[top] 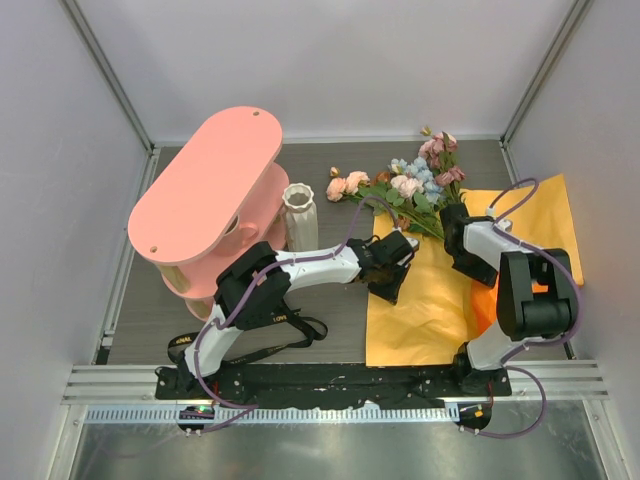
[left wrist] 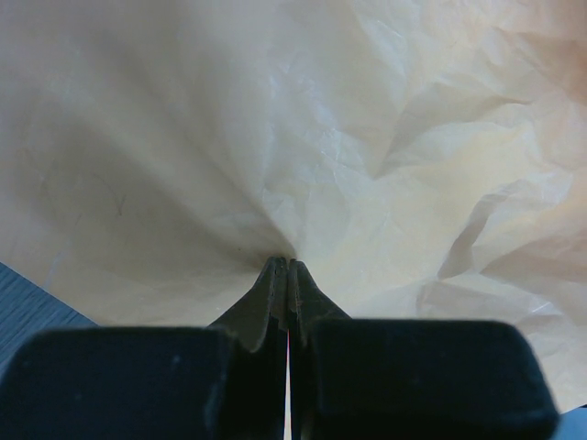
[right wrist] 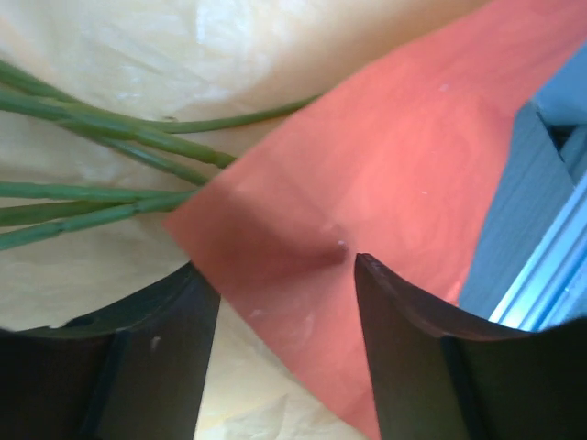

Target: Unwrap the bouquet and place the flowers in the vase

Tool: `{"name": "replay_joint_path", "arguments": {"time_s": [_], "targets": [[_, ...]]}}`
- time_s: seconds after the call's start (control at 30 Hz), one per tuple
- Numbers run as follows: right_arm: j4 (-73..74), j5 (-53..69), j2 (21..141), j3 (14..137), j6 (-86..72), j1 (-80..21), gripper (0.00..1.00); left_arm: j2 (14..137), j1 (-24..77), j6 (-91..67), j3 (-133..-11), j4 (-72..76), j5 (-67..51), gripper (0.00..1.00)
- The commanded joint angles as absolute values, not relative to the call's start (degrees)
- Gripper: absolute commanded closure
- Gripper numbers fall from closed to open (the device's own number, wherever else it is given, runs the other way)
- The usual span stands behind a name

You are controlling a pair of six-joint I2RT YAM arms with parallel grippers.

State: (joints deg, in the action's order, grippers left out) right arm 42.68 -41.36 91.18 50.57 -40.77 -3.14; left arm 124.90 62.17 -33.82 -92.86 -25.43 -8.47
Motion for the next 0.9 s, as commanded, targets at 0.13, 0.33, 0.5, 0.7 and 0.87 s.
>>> {"name": "replay_joint_path", "arguments": {"time_s": [0.13, 0.33, 0.5, 0.7, 0.87], "targets": [[51.0, -58.7, 80.5, 49.7, -56.8, -2.8, 0.65, 126.5, 61.4, -33.2, -92.6, -24.7, -9.7, 1.0], [59.1, -66.4, 66.8, 49.0, -68.6, 2.3, 0.99, 127.5, 61.0, -34.4, -92.5, -24.8, -10.2, 1.0], [61.4, -65.7, 55.0, 44.8, -72.9, 14.0, 0.99, 127.9, 61.0, -35.1, -91.5, -24.9, -10.4, 1.0], [59.6, -63.6, 44.0, 40.3, -72.2, 21.4, 0.99, 127.7, 61.0, -35.6, -90.5, -24.3, -11.2, 1.0], [62.4, -59.2, 43.2, 40.4, -73.4, 24.4, 0.76, 126.9, 61.0, -35.8, -89.9, -23.8, -12.0, 1.0]]}}
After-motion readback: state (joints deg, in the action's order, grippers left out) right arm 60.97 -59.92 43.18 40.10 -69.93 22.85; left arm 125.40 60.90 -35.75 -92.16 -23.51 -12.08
